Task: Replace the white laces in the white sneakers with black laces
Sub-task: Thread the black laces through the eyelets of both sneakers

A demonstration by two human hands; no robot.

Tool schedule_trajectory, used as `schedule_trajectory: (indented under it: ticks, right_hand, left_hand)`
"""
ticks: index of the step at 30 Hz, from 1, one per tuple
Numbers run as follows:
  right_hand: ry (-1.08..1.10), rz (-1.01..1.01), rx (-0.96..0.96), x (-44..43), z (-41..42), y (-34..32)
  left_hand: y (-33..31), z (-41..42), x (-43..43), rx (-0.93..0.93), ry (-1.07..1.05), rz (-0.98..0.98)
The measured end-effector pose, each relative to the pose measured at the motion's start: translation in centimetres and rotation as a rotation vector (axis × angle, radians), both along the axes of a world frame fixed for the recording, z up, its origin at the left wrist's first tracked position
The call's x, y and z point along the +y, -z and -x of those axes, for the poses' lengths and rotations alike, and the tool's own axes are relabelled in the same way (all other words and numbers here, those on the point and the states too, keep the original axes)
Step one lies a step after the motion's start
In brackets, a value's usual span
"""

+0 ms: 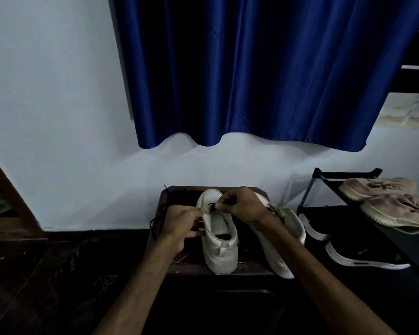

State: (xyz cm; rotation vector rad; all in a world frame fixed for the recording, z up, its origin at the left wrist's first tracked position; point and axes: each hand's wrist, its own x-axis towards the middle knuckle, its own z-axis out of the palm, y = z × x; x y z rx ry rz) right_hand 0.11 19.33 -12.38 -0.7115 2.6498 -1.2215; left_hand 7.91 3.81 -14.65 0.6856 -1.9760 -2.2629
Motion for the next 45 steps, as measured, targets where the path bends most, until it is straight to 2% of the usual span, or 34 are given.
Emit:
schedule_trajectory:
  ticks: [7,17,20,24,27,29,31,36,39,42,43,44,45]
  right_hand:
    - [0.010,-0.010,0.114,-0.7,0.2,0.4]
    - [-0.010,-0.179,0.173,-1.8,-0.4,0.9]
    - [-0.003,-0.333,0.237,-2.4,-0.8,0.5]
    - [-0.066,-0.642,0.430,-3.1,-2.2,-0.3]
    - [-0.055,-0.740,0.546,-3.7,-2.6,-0.1]
    - [-0.040,-0.725,0.593,-3.8,-2.8,0.2]
    - [-0.008,-0.640,0.556,-3.4,-2.5,0.6]
    - [0.021,-0.215,0.197,-1.1,-0.1,1.5]
    - [-0.076,-0.150,0.125,-0.2,0.0,1.2]
    - [-0.113,-0.187,0.177,0.3,0.2,2.3]
    - [-0.094,-0.165,0.195,0.4,0.3,2.9]
    - [-0.071,-0.116,0.214,0.5,0.3,3.4]
    - [-0.053,-0.056,0.231,0.7,0.2,3.9]
  left_hand:
    - [0.8,0.4,0.1,0.000,-0.026,-0.027]
    - [0.9,0.3,0.2,0.019,-0.030,-0.016]
    - [0.9,0.2,0.3,0.026,-0.037,-0.007]
    - [0.9,0.2,0.3,0.041,-0.040,0.022]
    - [1.1,0.2,0.4,0.062,-0.029,0.068]
    - [1.6,0.1,0.4,0.081,-0.004,0.109]
    - [2.0,-0.1,0.6,0.116,0.021,0.146]
    - [3.3,0.3,1.3,0.181,-0.081,0.311]
    - [3.6,0.5,1.8,0.205,-0.098,0.466]
    - [3.9,0.5,2.3,0.195,-0.130,0.701]
    - [4.3,0.4,2.4,0.206,-0.119,0.703]
    - [4.5,0.1,2.4,0.219,-0.098,0.608]
    - [4.7,-0.3,2.5,0.227,-0.090,0.411]
